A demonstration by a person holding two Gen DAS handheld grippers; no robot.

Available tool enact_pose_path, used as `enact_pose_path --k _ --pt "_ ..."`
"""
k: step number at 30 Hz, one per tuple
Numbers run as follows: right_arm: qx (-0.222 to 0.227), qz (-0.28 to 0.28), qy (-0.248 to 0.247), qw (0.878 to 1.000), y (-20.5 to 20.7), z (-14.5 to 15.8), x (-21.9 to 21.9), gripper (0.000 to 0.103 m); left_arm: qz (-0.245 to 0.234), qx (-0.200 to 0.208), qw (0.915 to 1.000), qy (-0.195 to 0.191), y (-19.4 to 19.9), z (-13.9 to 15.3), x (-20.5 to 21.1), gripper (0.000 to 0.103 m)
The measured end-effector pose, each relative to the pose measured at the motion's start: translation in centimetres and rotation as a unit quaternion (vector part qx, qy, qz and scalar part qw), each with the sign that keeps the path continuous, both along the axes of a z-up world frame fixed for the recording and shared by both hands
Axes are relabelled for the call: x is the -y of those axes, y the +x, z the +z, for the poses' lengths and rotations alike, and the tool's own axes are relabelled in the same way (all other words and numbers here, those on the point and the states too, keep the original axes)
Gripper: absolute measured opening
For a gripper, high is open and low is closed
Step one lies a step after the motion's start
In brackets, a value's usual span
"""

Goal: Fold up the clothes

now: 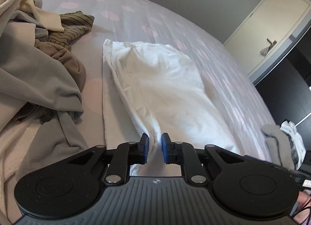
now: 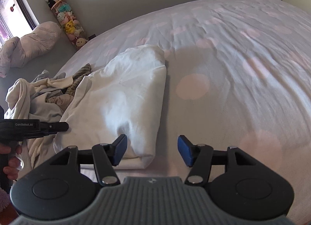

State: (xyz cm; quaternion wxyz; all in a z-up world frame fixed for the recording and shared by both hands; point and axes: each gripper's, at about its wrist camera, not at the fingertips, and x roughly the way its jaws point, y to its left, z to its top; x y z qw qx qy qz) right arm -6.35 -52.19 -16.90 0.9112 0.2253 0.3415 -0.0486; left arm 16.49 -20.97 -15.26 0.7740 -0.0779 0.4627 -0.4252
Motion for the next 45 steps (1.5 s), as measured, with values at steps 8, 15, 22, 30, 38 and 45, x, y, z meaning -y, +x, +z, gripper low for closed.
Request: enact_pose_path --k 8,15,22,30,38,45 --pt "0.039 -0.016 0.044 0.998 -1.0 0.0 1.1 0.061 0.073 -0.02 0.9971 0.01 0.0 0.1 -1.6 0.022" --pt "0.041 -0.033 0.047 0.998 -1.2 -0.3 1.6 0.062 0.046 -0.02 0.9969 0.06 -1.1 -0.1 -0.4 0.047" --pt "0.053 -0.038 0.057 0.996 -1.4 -0.3 2.0 0.063 0.018 0.01 0.994 0.107 -1.6 -1.7 1.6 0.035" --pt "0.022 -0.022 0.017 0.999 -1.1 0.2 1.0 0.063 0.01 0.021 0.9954 0.093 -2.2 -1.2 1.3 0.008" --pt "-0.067 0.066 -0.086 0.992 0.3 -0.5 -3.0 0.061 0.035 -0.016 0.9946 0.096 -1.4 -1.9 0.6 0.011" --pt "-0.118 0.049 -0.075 0.989 2.0 -2.2 -2.1 0.047 0.037 -0.047 0.995 0.081 -1.3 -1.9 0.0 0.045"
